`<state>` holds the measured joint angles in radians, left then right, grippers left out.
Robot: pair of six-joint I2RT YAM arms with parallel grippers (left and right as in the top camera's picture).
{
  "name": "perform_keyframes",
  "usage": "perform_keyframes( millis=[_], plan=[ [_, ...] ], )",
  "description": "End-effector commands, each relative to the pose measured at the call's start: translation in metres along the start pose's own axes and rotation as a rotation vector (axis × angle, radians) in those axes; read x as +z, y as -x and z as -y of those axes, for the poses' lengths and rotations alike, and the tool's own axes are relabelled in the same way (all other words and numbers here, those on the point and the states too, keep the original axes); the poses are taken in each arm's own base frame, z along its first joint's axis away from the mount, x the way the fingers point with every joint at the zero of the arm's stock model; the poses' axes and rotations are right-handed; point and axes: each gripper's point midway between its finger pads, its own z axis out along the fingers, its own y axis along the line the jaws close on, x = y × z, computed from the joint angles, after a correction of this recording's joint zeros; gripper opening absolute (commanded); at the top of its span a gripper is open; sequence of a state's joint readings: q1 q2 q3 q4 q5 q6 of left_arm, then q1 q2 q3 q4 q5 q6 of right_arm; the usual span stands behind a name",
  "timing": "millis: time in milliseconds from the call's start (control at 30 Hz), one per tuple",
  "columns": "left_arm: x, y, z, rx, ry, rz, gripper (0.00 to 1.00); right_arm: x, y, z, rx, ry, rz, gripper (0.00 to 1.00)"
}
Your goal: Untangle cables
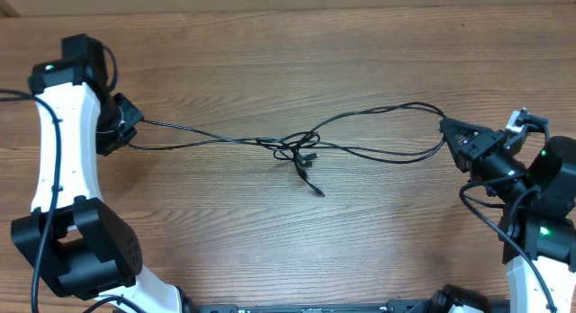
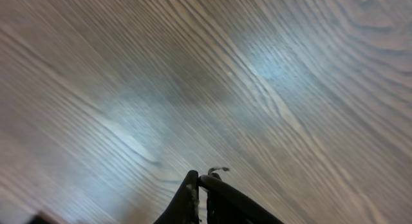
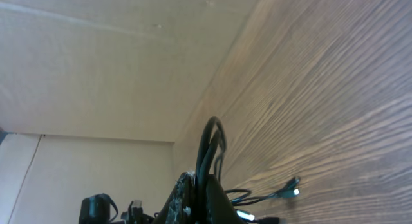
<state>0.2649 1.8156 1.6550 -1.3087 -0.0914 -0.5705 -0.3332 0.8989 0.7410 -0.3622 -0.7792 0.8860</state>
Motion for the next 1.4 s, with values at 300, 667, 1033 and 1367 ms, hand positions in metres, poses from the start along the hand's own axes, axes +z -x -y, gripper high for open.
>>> perform_keyframes(
  millis=[300,667,1033,1367],
  plan=[
    [-0.066,-0.081,0.143,0.559,-0.868,-0.219,0.04,0.001,-0.024,-0.047,-0.152,0.182,-0.136,0.04],
    [-0.022,-0.083,0.144,0.461,-0.33,-0.015,0.8,0.032,-0.106,-0.079,-0.239,0.306,-0.432,0.04],
    [-0.057,-0.158,0.199,0.71,-0.673,-0.193,0.84,-0.017,-0.111,-0.195,-0.304,0.55,-0.491,0.04],
    [-0.065,-0.184,0.215,0.581,-0.68,-0.269,0.85,-0.055,-0.119,-0.239,-0.313,0.679,-0.577,0.04]
  ],
)
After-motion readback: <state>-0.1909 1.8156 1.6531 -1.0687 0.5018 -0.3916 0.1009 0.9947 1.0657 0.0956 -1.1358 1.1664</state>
